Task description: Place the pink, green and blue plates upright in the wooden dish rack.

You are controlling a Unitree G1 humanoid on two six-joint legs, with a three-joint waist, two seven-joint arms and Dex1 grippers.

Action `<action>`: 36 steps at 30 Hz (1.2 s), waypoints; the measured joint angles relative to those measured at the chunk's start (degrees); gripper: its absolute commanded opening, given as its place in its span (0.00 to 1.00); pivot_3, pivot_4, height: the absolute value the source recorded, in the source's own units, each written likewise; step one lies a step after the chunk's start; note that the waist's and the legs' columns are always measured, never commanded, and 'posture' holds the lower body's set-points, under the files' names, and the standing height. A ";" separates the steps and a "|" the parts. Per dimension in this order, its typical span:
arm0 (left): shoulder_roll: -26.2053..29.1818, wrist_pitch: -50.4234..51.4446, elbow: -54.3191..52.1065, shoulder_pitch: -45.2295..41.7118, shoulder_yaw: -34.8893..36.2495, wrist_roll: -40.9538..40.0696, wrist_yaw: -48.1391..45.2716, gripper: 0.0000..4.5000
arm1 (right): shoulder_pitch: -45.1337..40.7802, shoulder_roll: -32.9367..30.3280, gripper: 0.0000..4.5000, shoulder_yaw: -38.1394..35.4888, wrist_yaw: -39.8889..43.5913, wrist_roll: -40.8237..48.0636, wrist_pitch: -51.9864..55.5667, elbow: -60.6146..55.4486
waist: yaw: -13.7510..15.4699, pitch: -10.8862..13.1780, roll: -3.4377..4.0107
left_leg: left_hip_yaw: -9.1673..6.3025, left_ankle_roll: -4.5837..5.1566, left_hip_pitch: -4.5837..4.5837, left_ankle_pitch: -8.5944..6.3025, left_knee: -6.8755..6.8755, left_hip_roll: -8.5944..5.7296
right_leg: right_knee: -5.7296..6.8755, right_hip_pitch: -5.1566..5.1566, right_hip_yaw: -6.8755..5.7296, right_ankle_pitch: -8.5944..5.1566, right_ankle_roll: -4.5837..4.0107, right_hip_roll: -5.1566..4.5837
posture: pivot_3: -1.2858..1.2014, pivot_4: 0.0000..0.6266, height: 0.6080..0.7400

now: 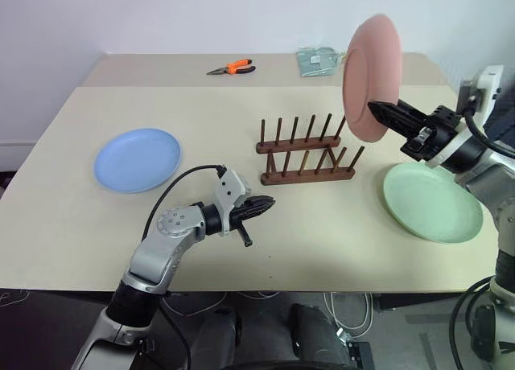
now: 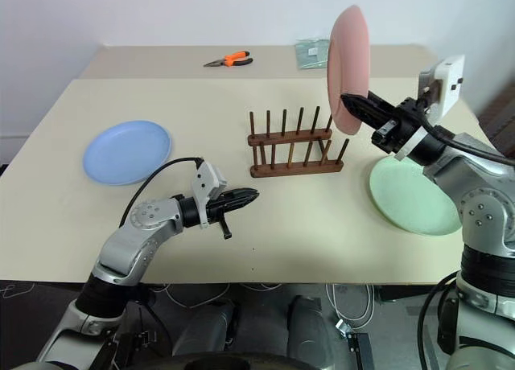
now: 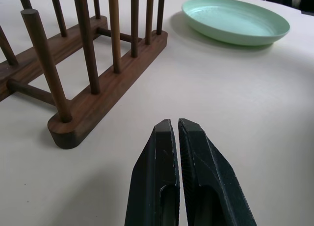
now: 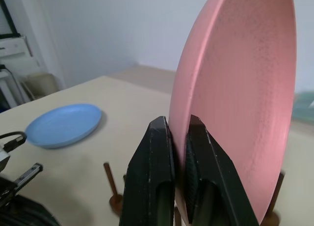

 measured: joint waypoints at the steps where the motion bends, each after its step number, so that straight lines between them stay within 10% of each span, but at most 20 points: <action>1: 0.04 0.00 -0.06 0.05 0.00 0.01 0.07 0.03 | -0.04 0.38 0.01 0.08 0.31 0.05 0.20 0.66 | 0.00 0.00 0.00 | 0.00 0.00 0.00 0.00 0.00 0.00 | 0.00 0.00 0.00 0.01 0.01 0.00 | 0.52 0.24 1.00; 12: 0.51 0.00 -0.84 1.10 -0.01 0.03 0.85 0.03 | -3.34 2.40 0.01 -0.02 1.88 3.63 2.29 7.29 | 0.00 0.00 0.00 | 0.01 0.00 0.00 0.00 0.00 0.00 | 0.00 0.00 0.00 0.02 0.03 0.01 | 0.52 0.24 1.00; 22: 0.50 0.00 -0.89 1.04 -0.08 0.03 0.81 0.03 | -6.41 2.71 0.99 0.13 3.51 -1.43 0.39 16.26 | -0.02 0.00 0.01 | 0.03 0.00 0.00 0.00 -0.02 0.00 | 0.00 -0.01 0.00 0.07 0.14 0.01 | 0.52 0.24 1.00; 30: 0.88 0.03 -1.20 1.02 -0.07 0.03 0.90 0.03 | -3.06 -0.72 0.99 -5.58 3.28 -4.95 -2.98 15.54 | 0.28 0.00 0.01 | 0.01 0.00 -0.05 0.00 -0.01 -0.02 | -0.04 -0.01 0.00 0.07 0.15 0.00 | 0.52 0.24 1.00; 36: 1.98 0.04 -2.09 1.37 0.03 -0.02 0.43 0.03 | 20.48 -9.00 0.99 -8.65 5.92 -13.06 -4.79 2.85 | -0.07 -0.06 -0.03 | 0.07 0.06 0.02 -0.04 -0.08 0.02 | -0.03 0.01 -0.03 -0.01 0.24 -0.01 | 0.52 0.24 1.00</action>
